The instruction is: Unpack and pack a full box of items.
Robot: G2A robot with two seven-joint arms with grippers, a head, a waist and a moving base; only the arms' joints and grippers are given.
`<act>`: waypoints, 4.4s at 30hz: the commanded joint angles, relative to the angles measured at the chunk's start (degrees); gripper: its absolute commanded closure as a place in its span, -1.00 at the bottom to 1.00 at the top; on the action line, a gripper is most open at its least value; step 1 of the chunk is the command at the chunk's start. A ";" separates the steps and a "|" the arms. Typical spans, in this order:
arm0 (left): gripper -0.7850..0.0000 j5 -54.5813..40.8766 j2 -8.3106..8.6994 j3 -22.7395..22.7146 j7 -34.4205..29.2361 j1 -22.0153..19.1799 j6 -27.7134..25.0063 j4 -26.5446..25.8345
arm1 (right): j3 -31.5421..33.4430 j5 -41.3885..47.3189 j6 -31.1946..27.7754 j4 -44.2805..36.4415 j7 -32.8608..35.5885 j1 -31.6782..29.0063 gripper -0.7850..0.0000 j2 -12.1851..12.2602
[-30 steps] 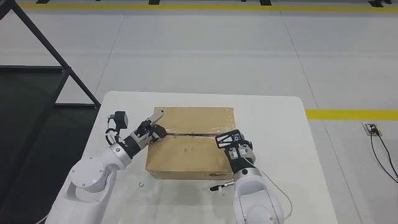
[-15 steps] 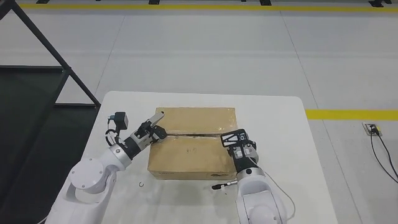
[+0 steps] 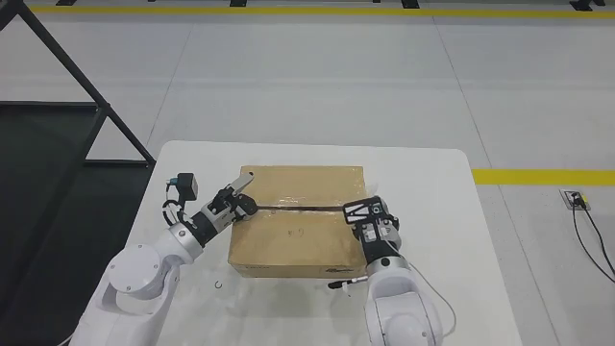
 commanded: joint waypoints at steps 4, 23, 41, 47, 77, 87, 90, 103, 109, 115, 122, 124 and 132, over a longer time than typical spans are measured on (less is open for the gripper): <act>-1.00 -0.17 0.02 0.08 0.14 -0.28 -0.05 0.36 | 0.54 0.43 -0.01 -0.39 -0.26 -0.22 0.30 -0.17; -1.00 -0.50 0.14 0.35 0.31 -0.76 -0.24 0.94 | 3.37 5.52 0.22 -1.79 -0.38 -0.85 0.33 -0.88; -1.00 -1.07 0.30 0.18 0.23 -0.22 -1.09 0.86 | 4.42 3.25 -6.98 -8.53 2.98 -2.90 1.00 -0.68; -1.00 -1.23 0.35 0.18 0.21 0.01 -1.19 0.78 | 4.46 2.77 -7.40 -8.80 3.42 -2.90 1.00 -0.65; -1.00 -1.98 0.48 0.67 -0.09 -0.24 -1.85 1.34 | 11.18 33.44 -18.92 -23.23 17.67 -6.64 1.00 -0.26; -1.00 -2.55 0.59 0.24 -0.40 -0.37 -2.18 1.62 | 12.53 36.85 -20.63 -24.26 19.48 -6.29 1.00 -0.03; -1.00 -2.72 0.61 0.17 -0.47 -0.40 -2.25 1.70 | 12.53 36.85 -20.63 -24.26 19.48 -6.29 1.00 -0.03; -1.00 -3.18 0.62 0.58 -0.68 -0.85 -2.49 2.18 | 16.89 60.86 -19.40 -27.70 30.80 -6.09 1.00 0.97; -1.00 -3.38 0.63 0.74 -0.78 -1.02 -2.64 2.47 | 18.74 71.72 -16.35 -27.70 35.97 -3.30 1.00 1.53; -1.00 -3.41 0.71 0.49 -0.97 -0.82 -2.85 2.58 | 20.51 79.33 -13.67 -26.89 37.55 -1.49 1.00 2.17; -1.00 -3.45 0.81 0.19 -0.94 -0.56 -2.88 2.39 | 21.71 80.79 -8.51 -23.27 36.85 1.99 1.00 2.95; -1.00 -3.38 0.83 0.21 -1.01 -0.50 -2.92 2.36 | 21.74 80.39 -7.02 -22.11 36.64 3.07 1.00 3.18; -1.00 -3.41 0.88 0.18 -0.84 -0.40 -2.86 2.32 | 22.88 78.74 -1.71 -18.65 37.62 5.90 1.00 4.26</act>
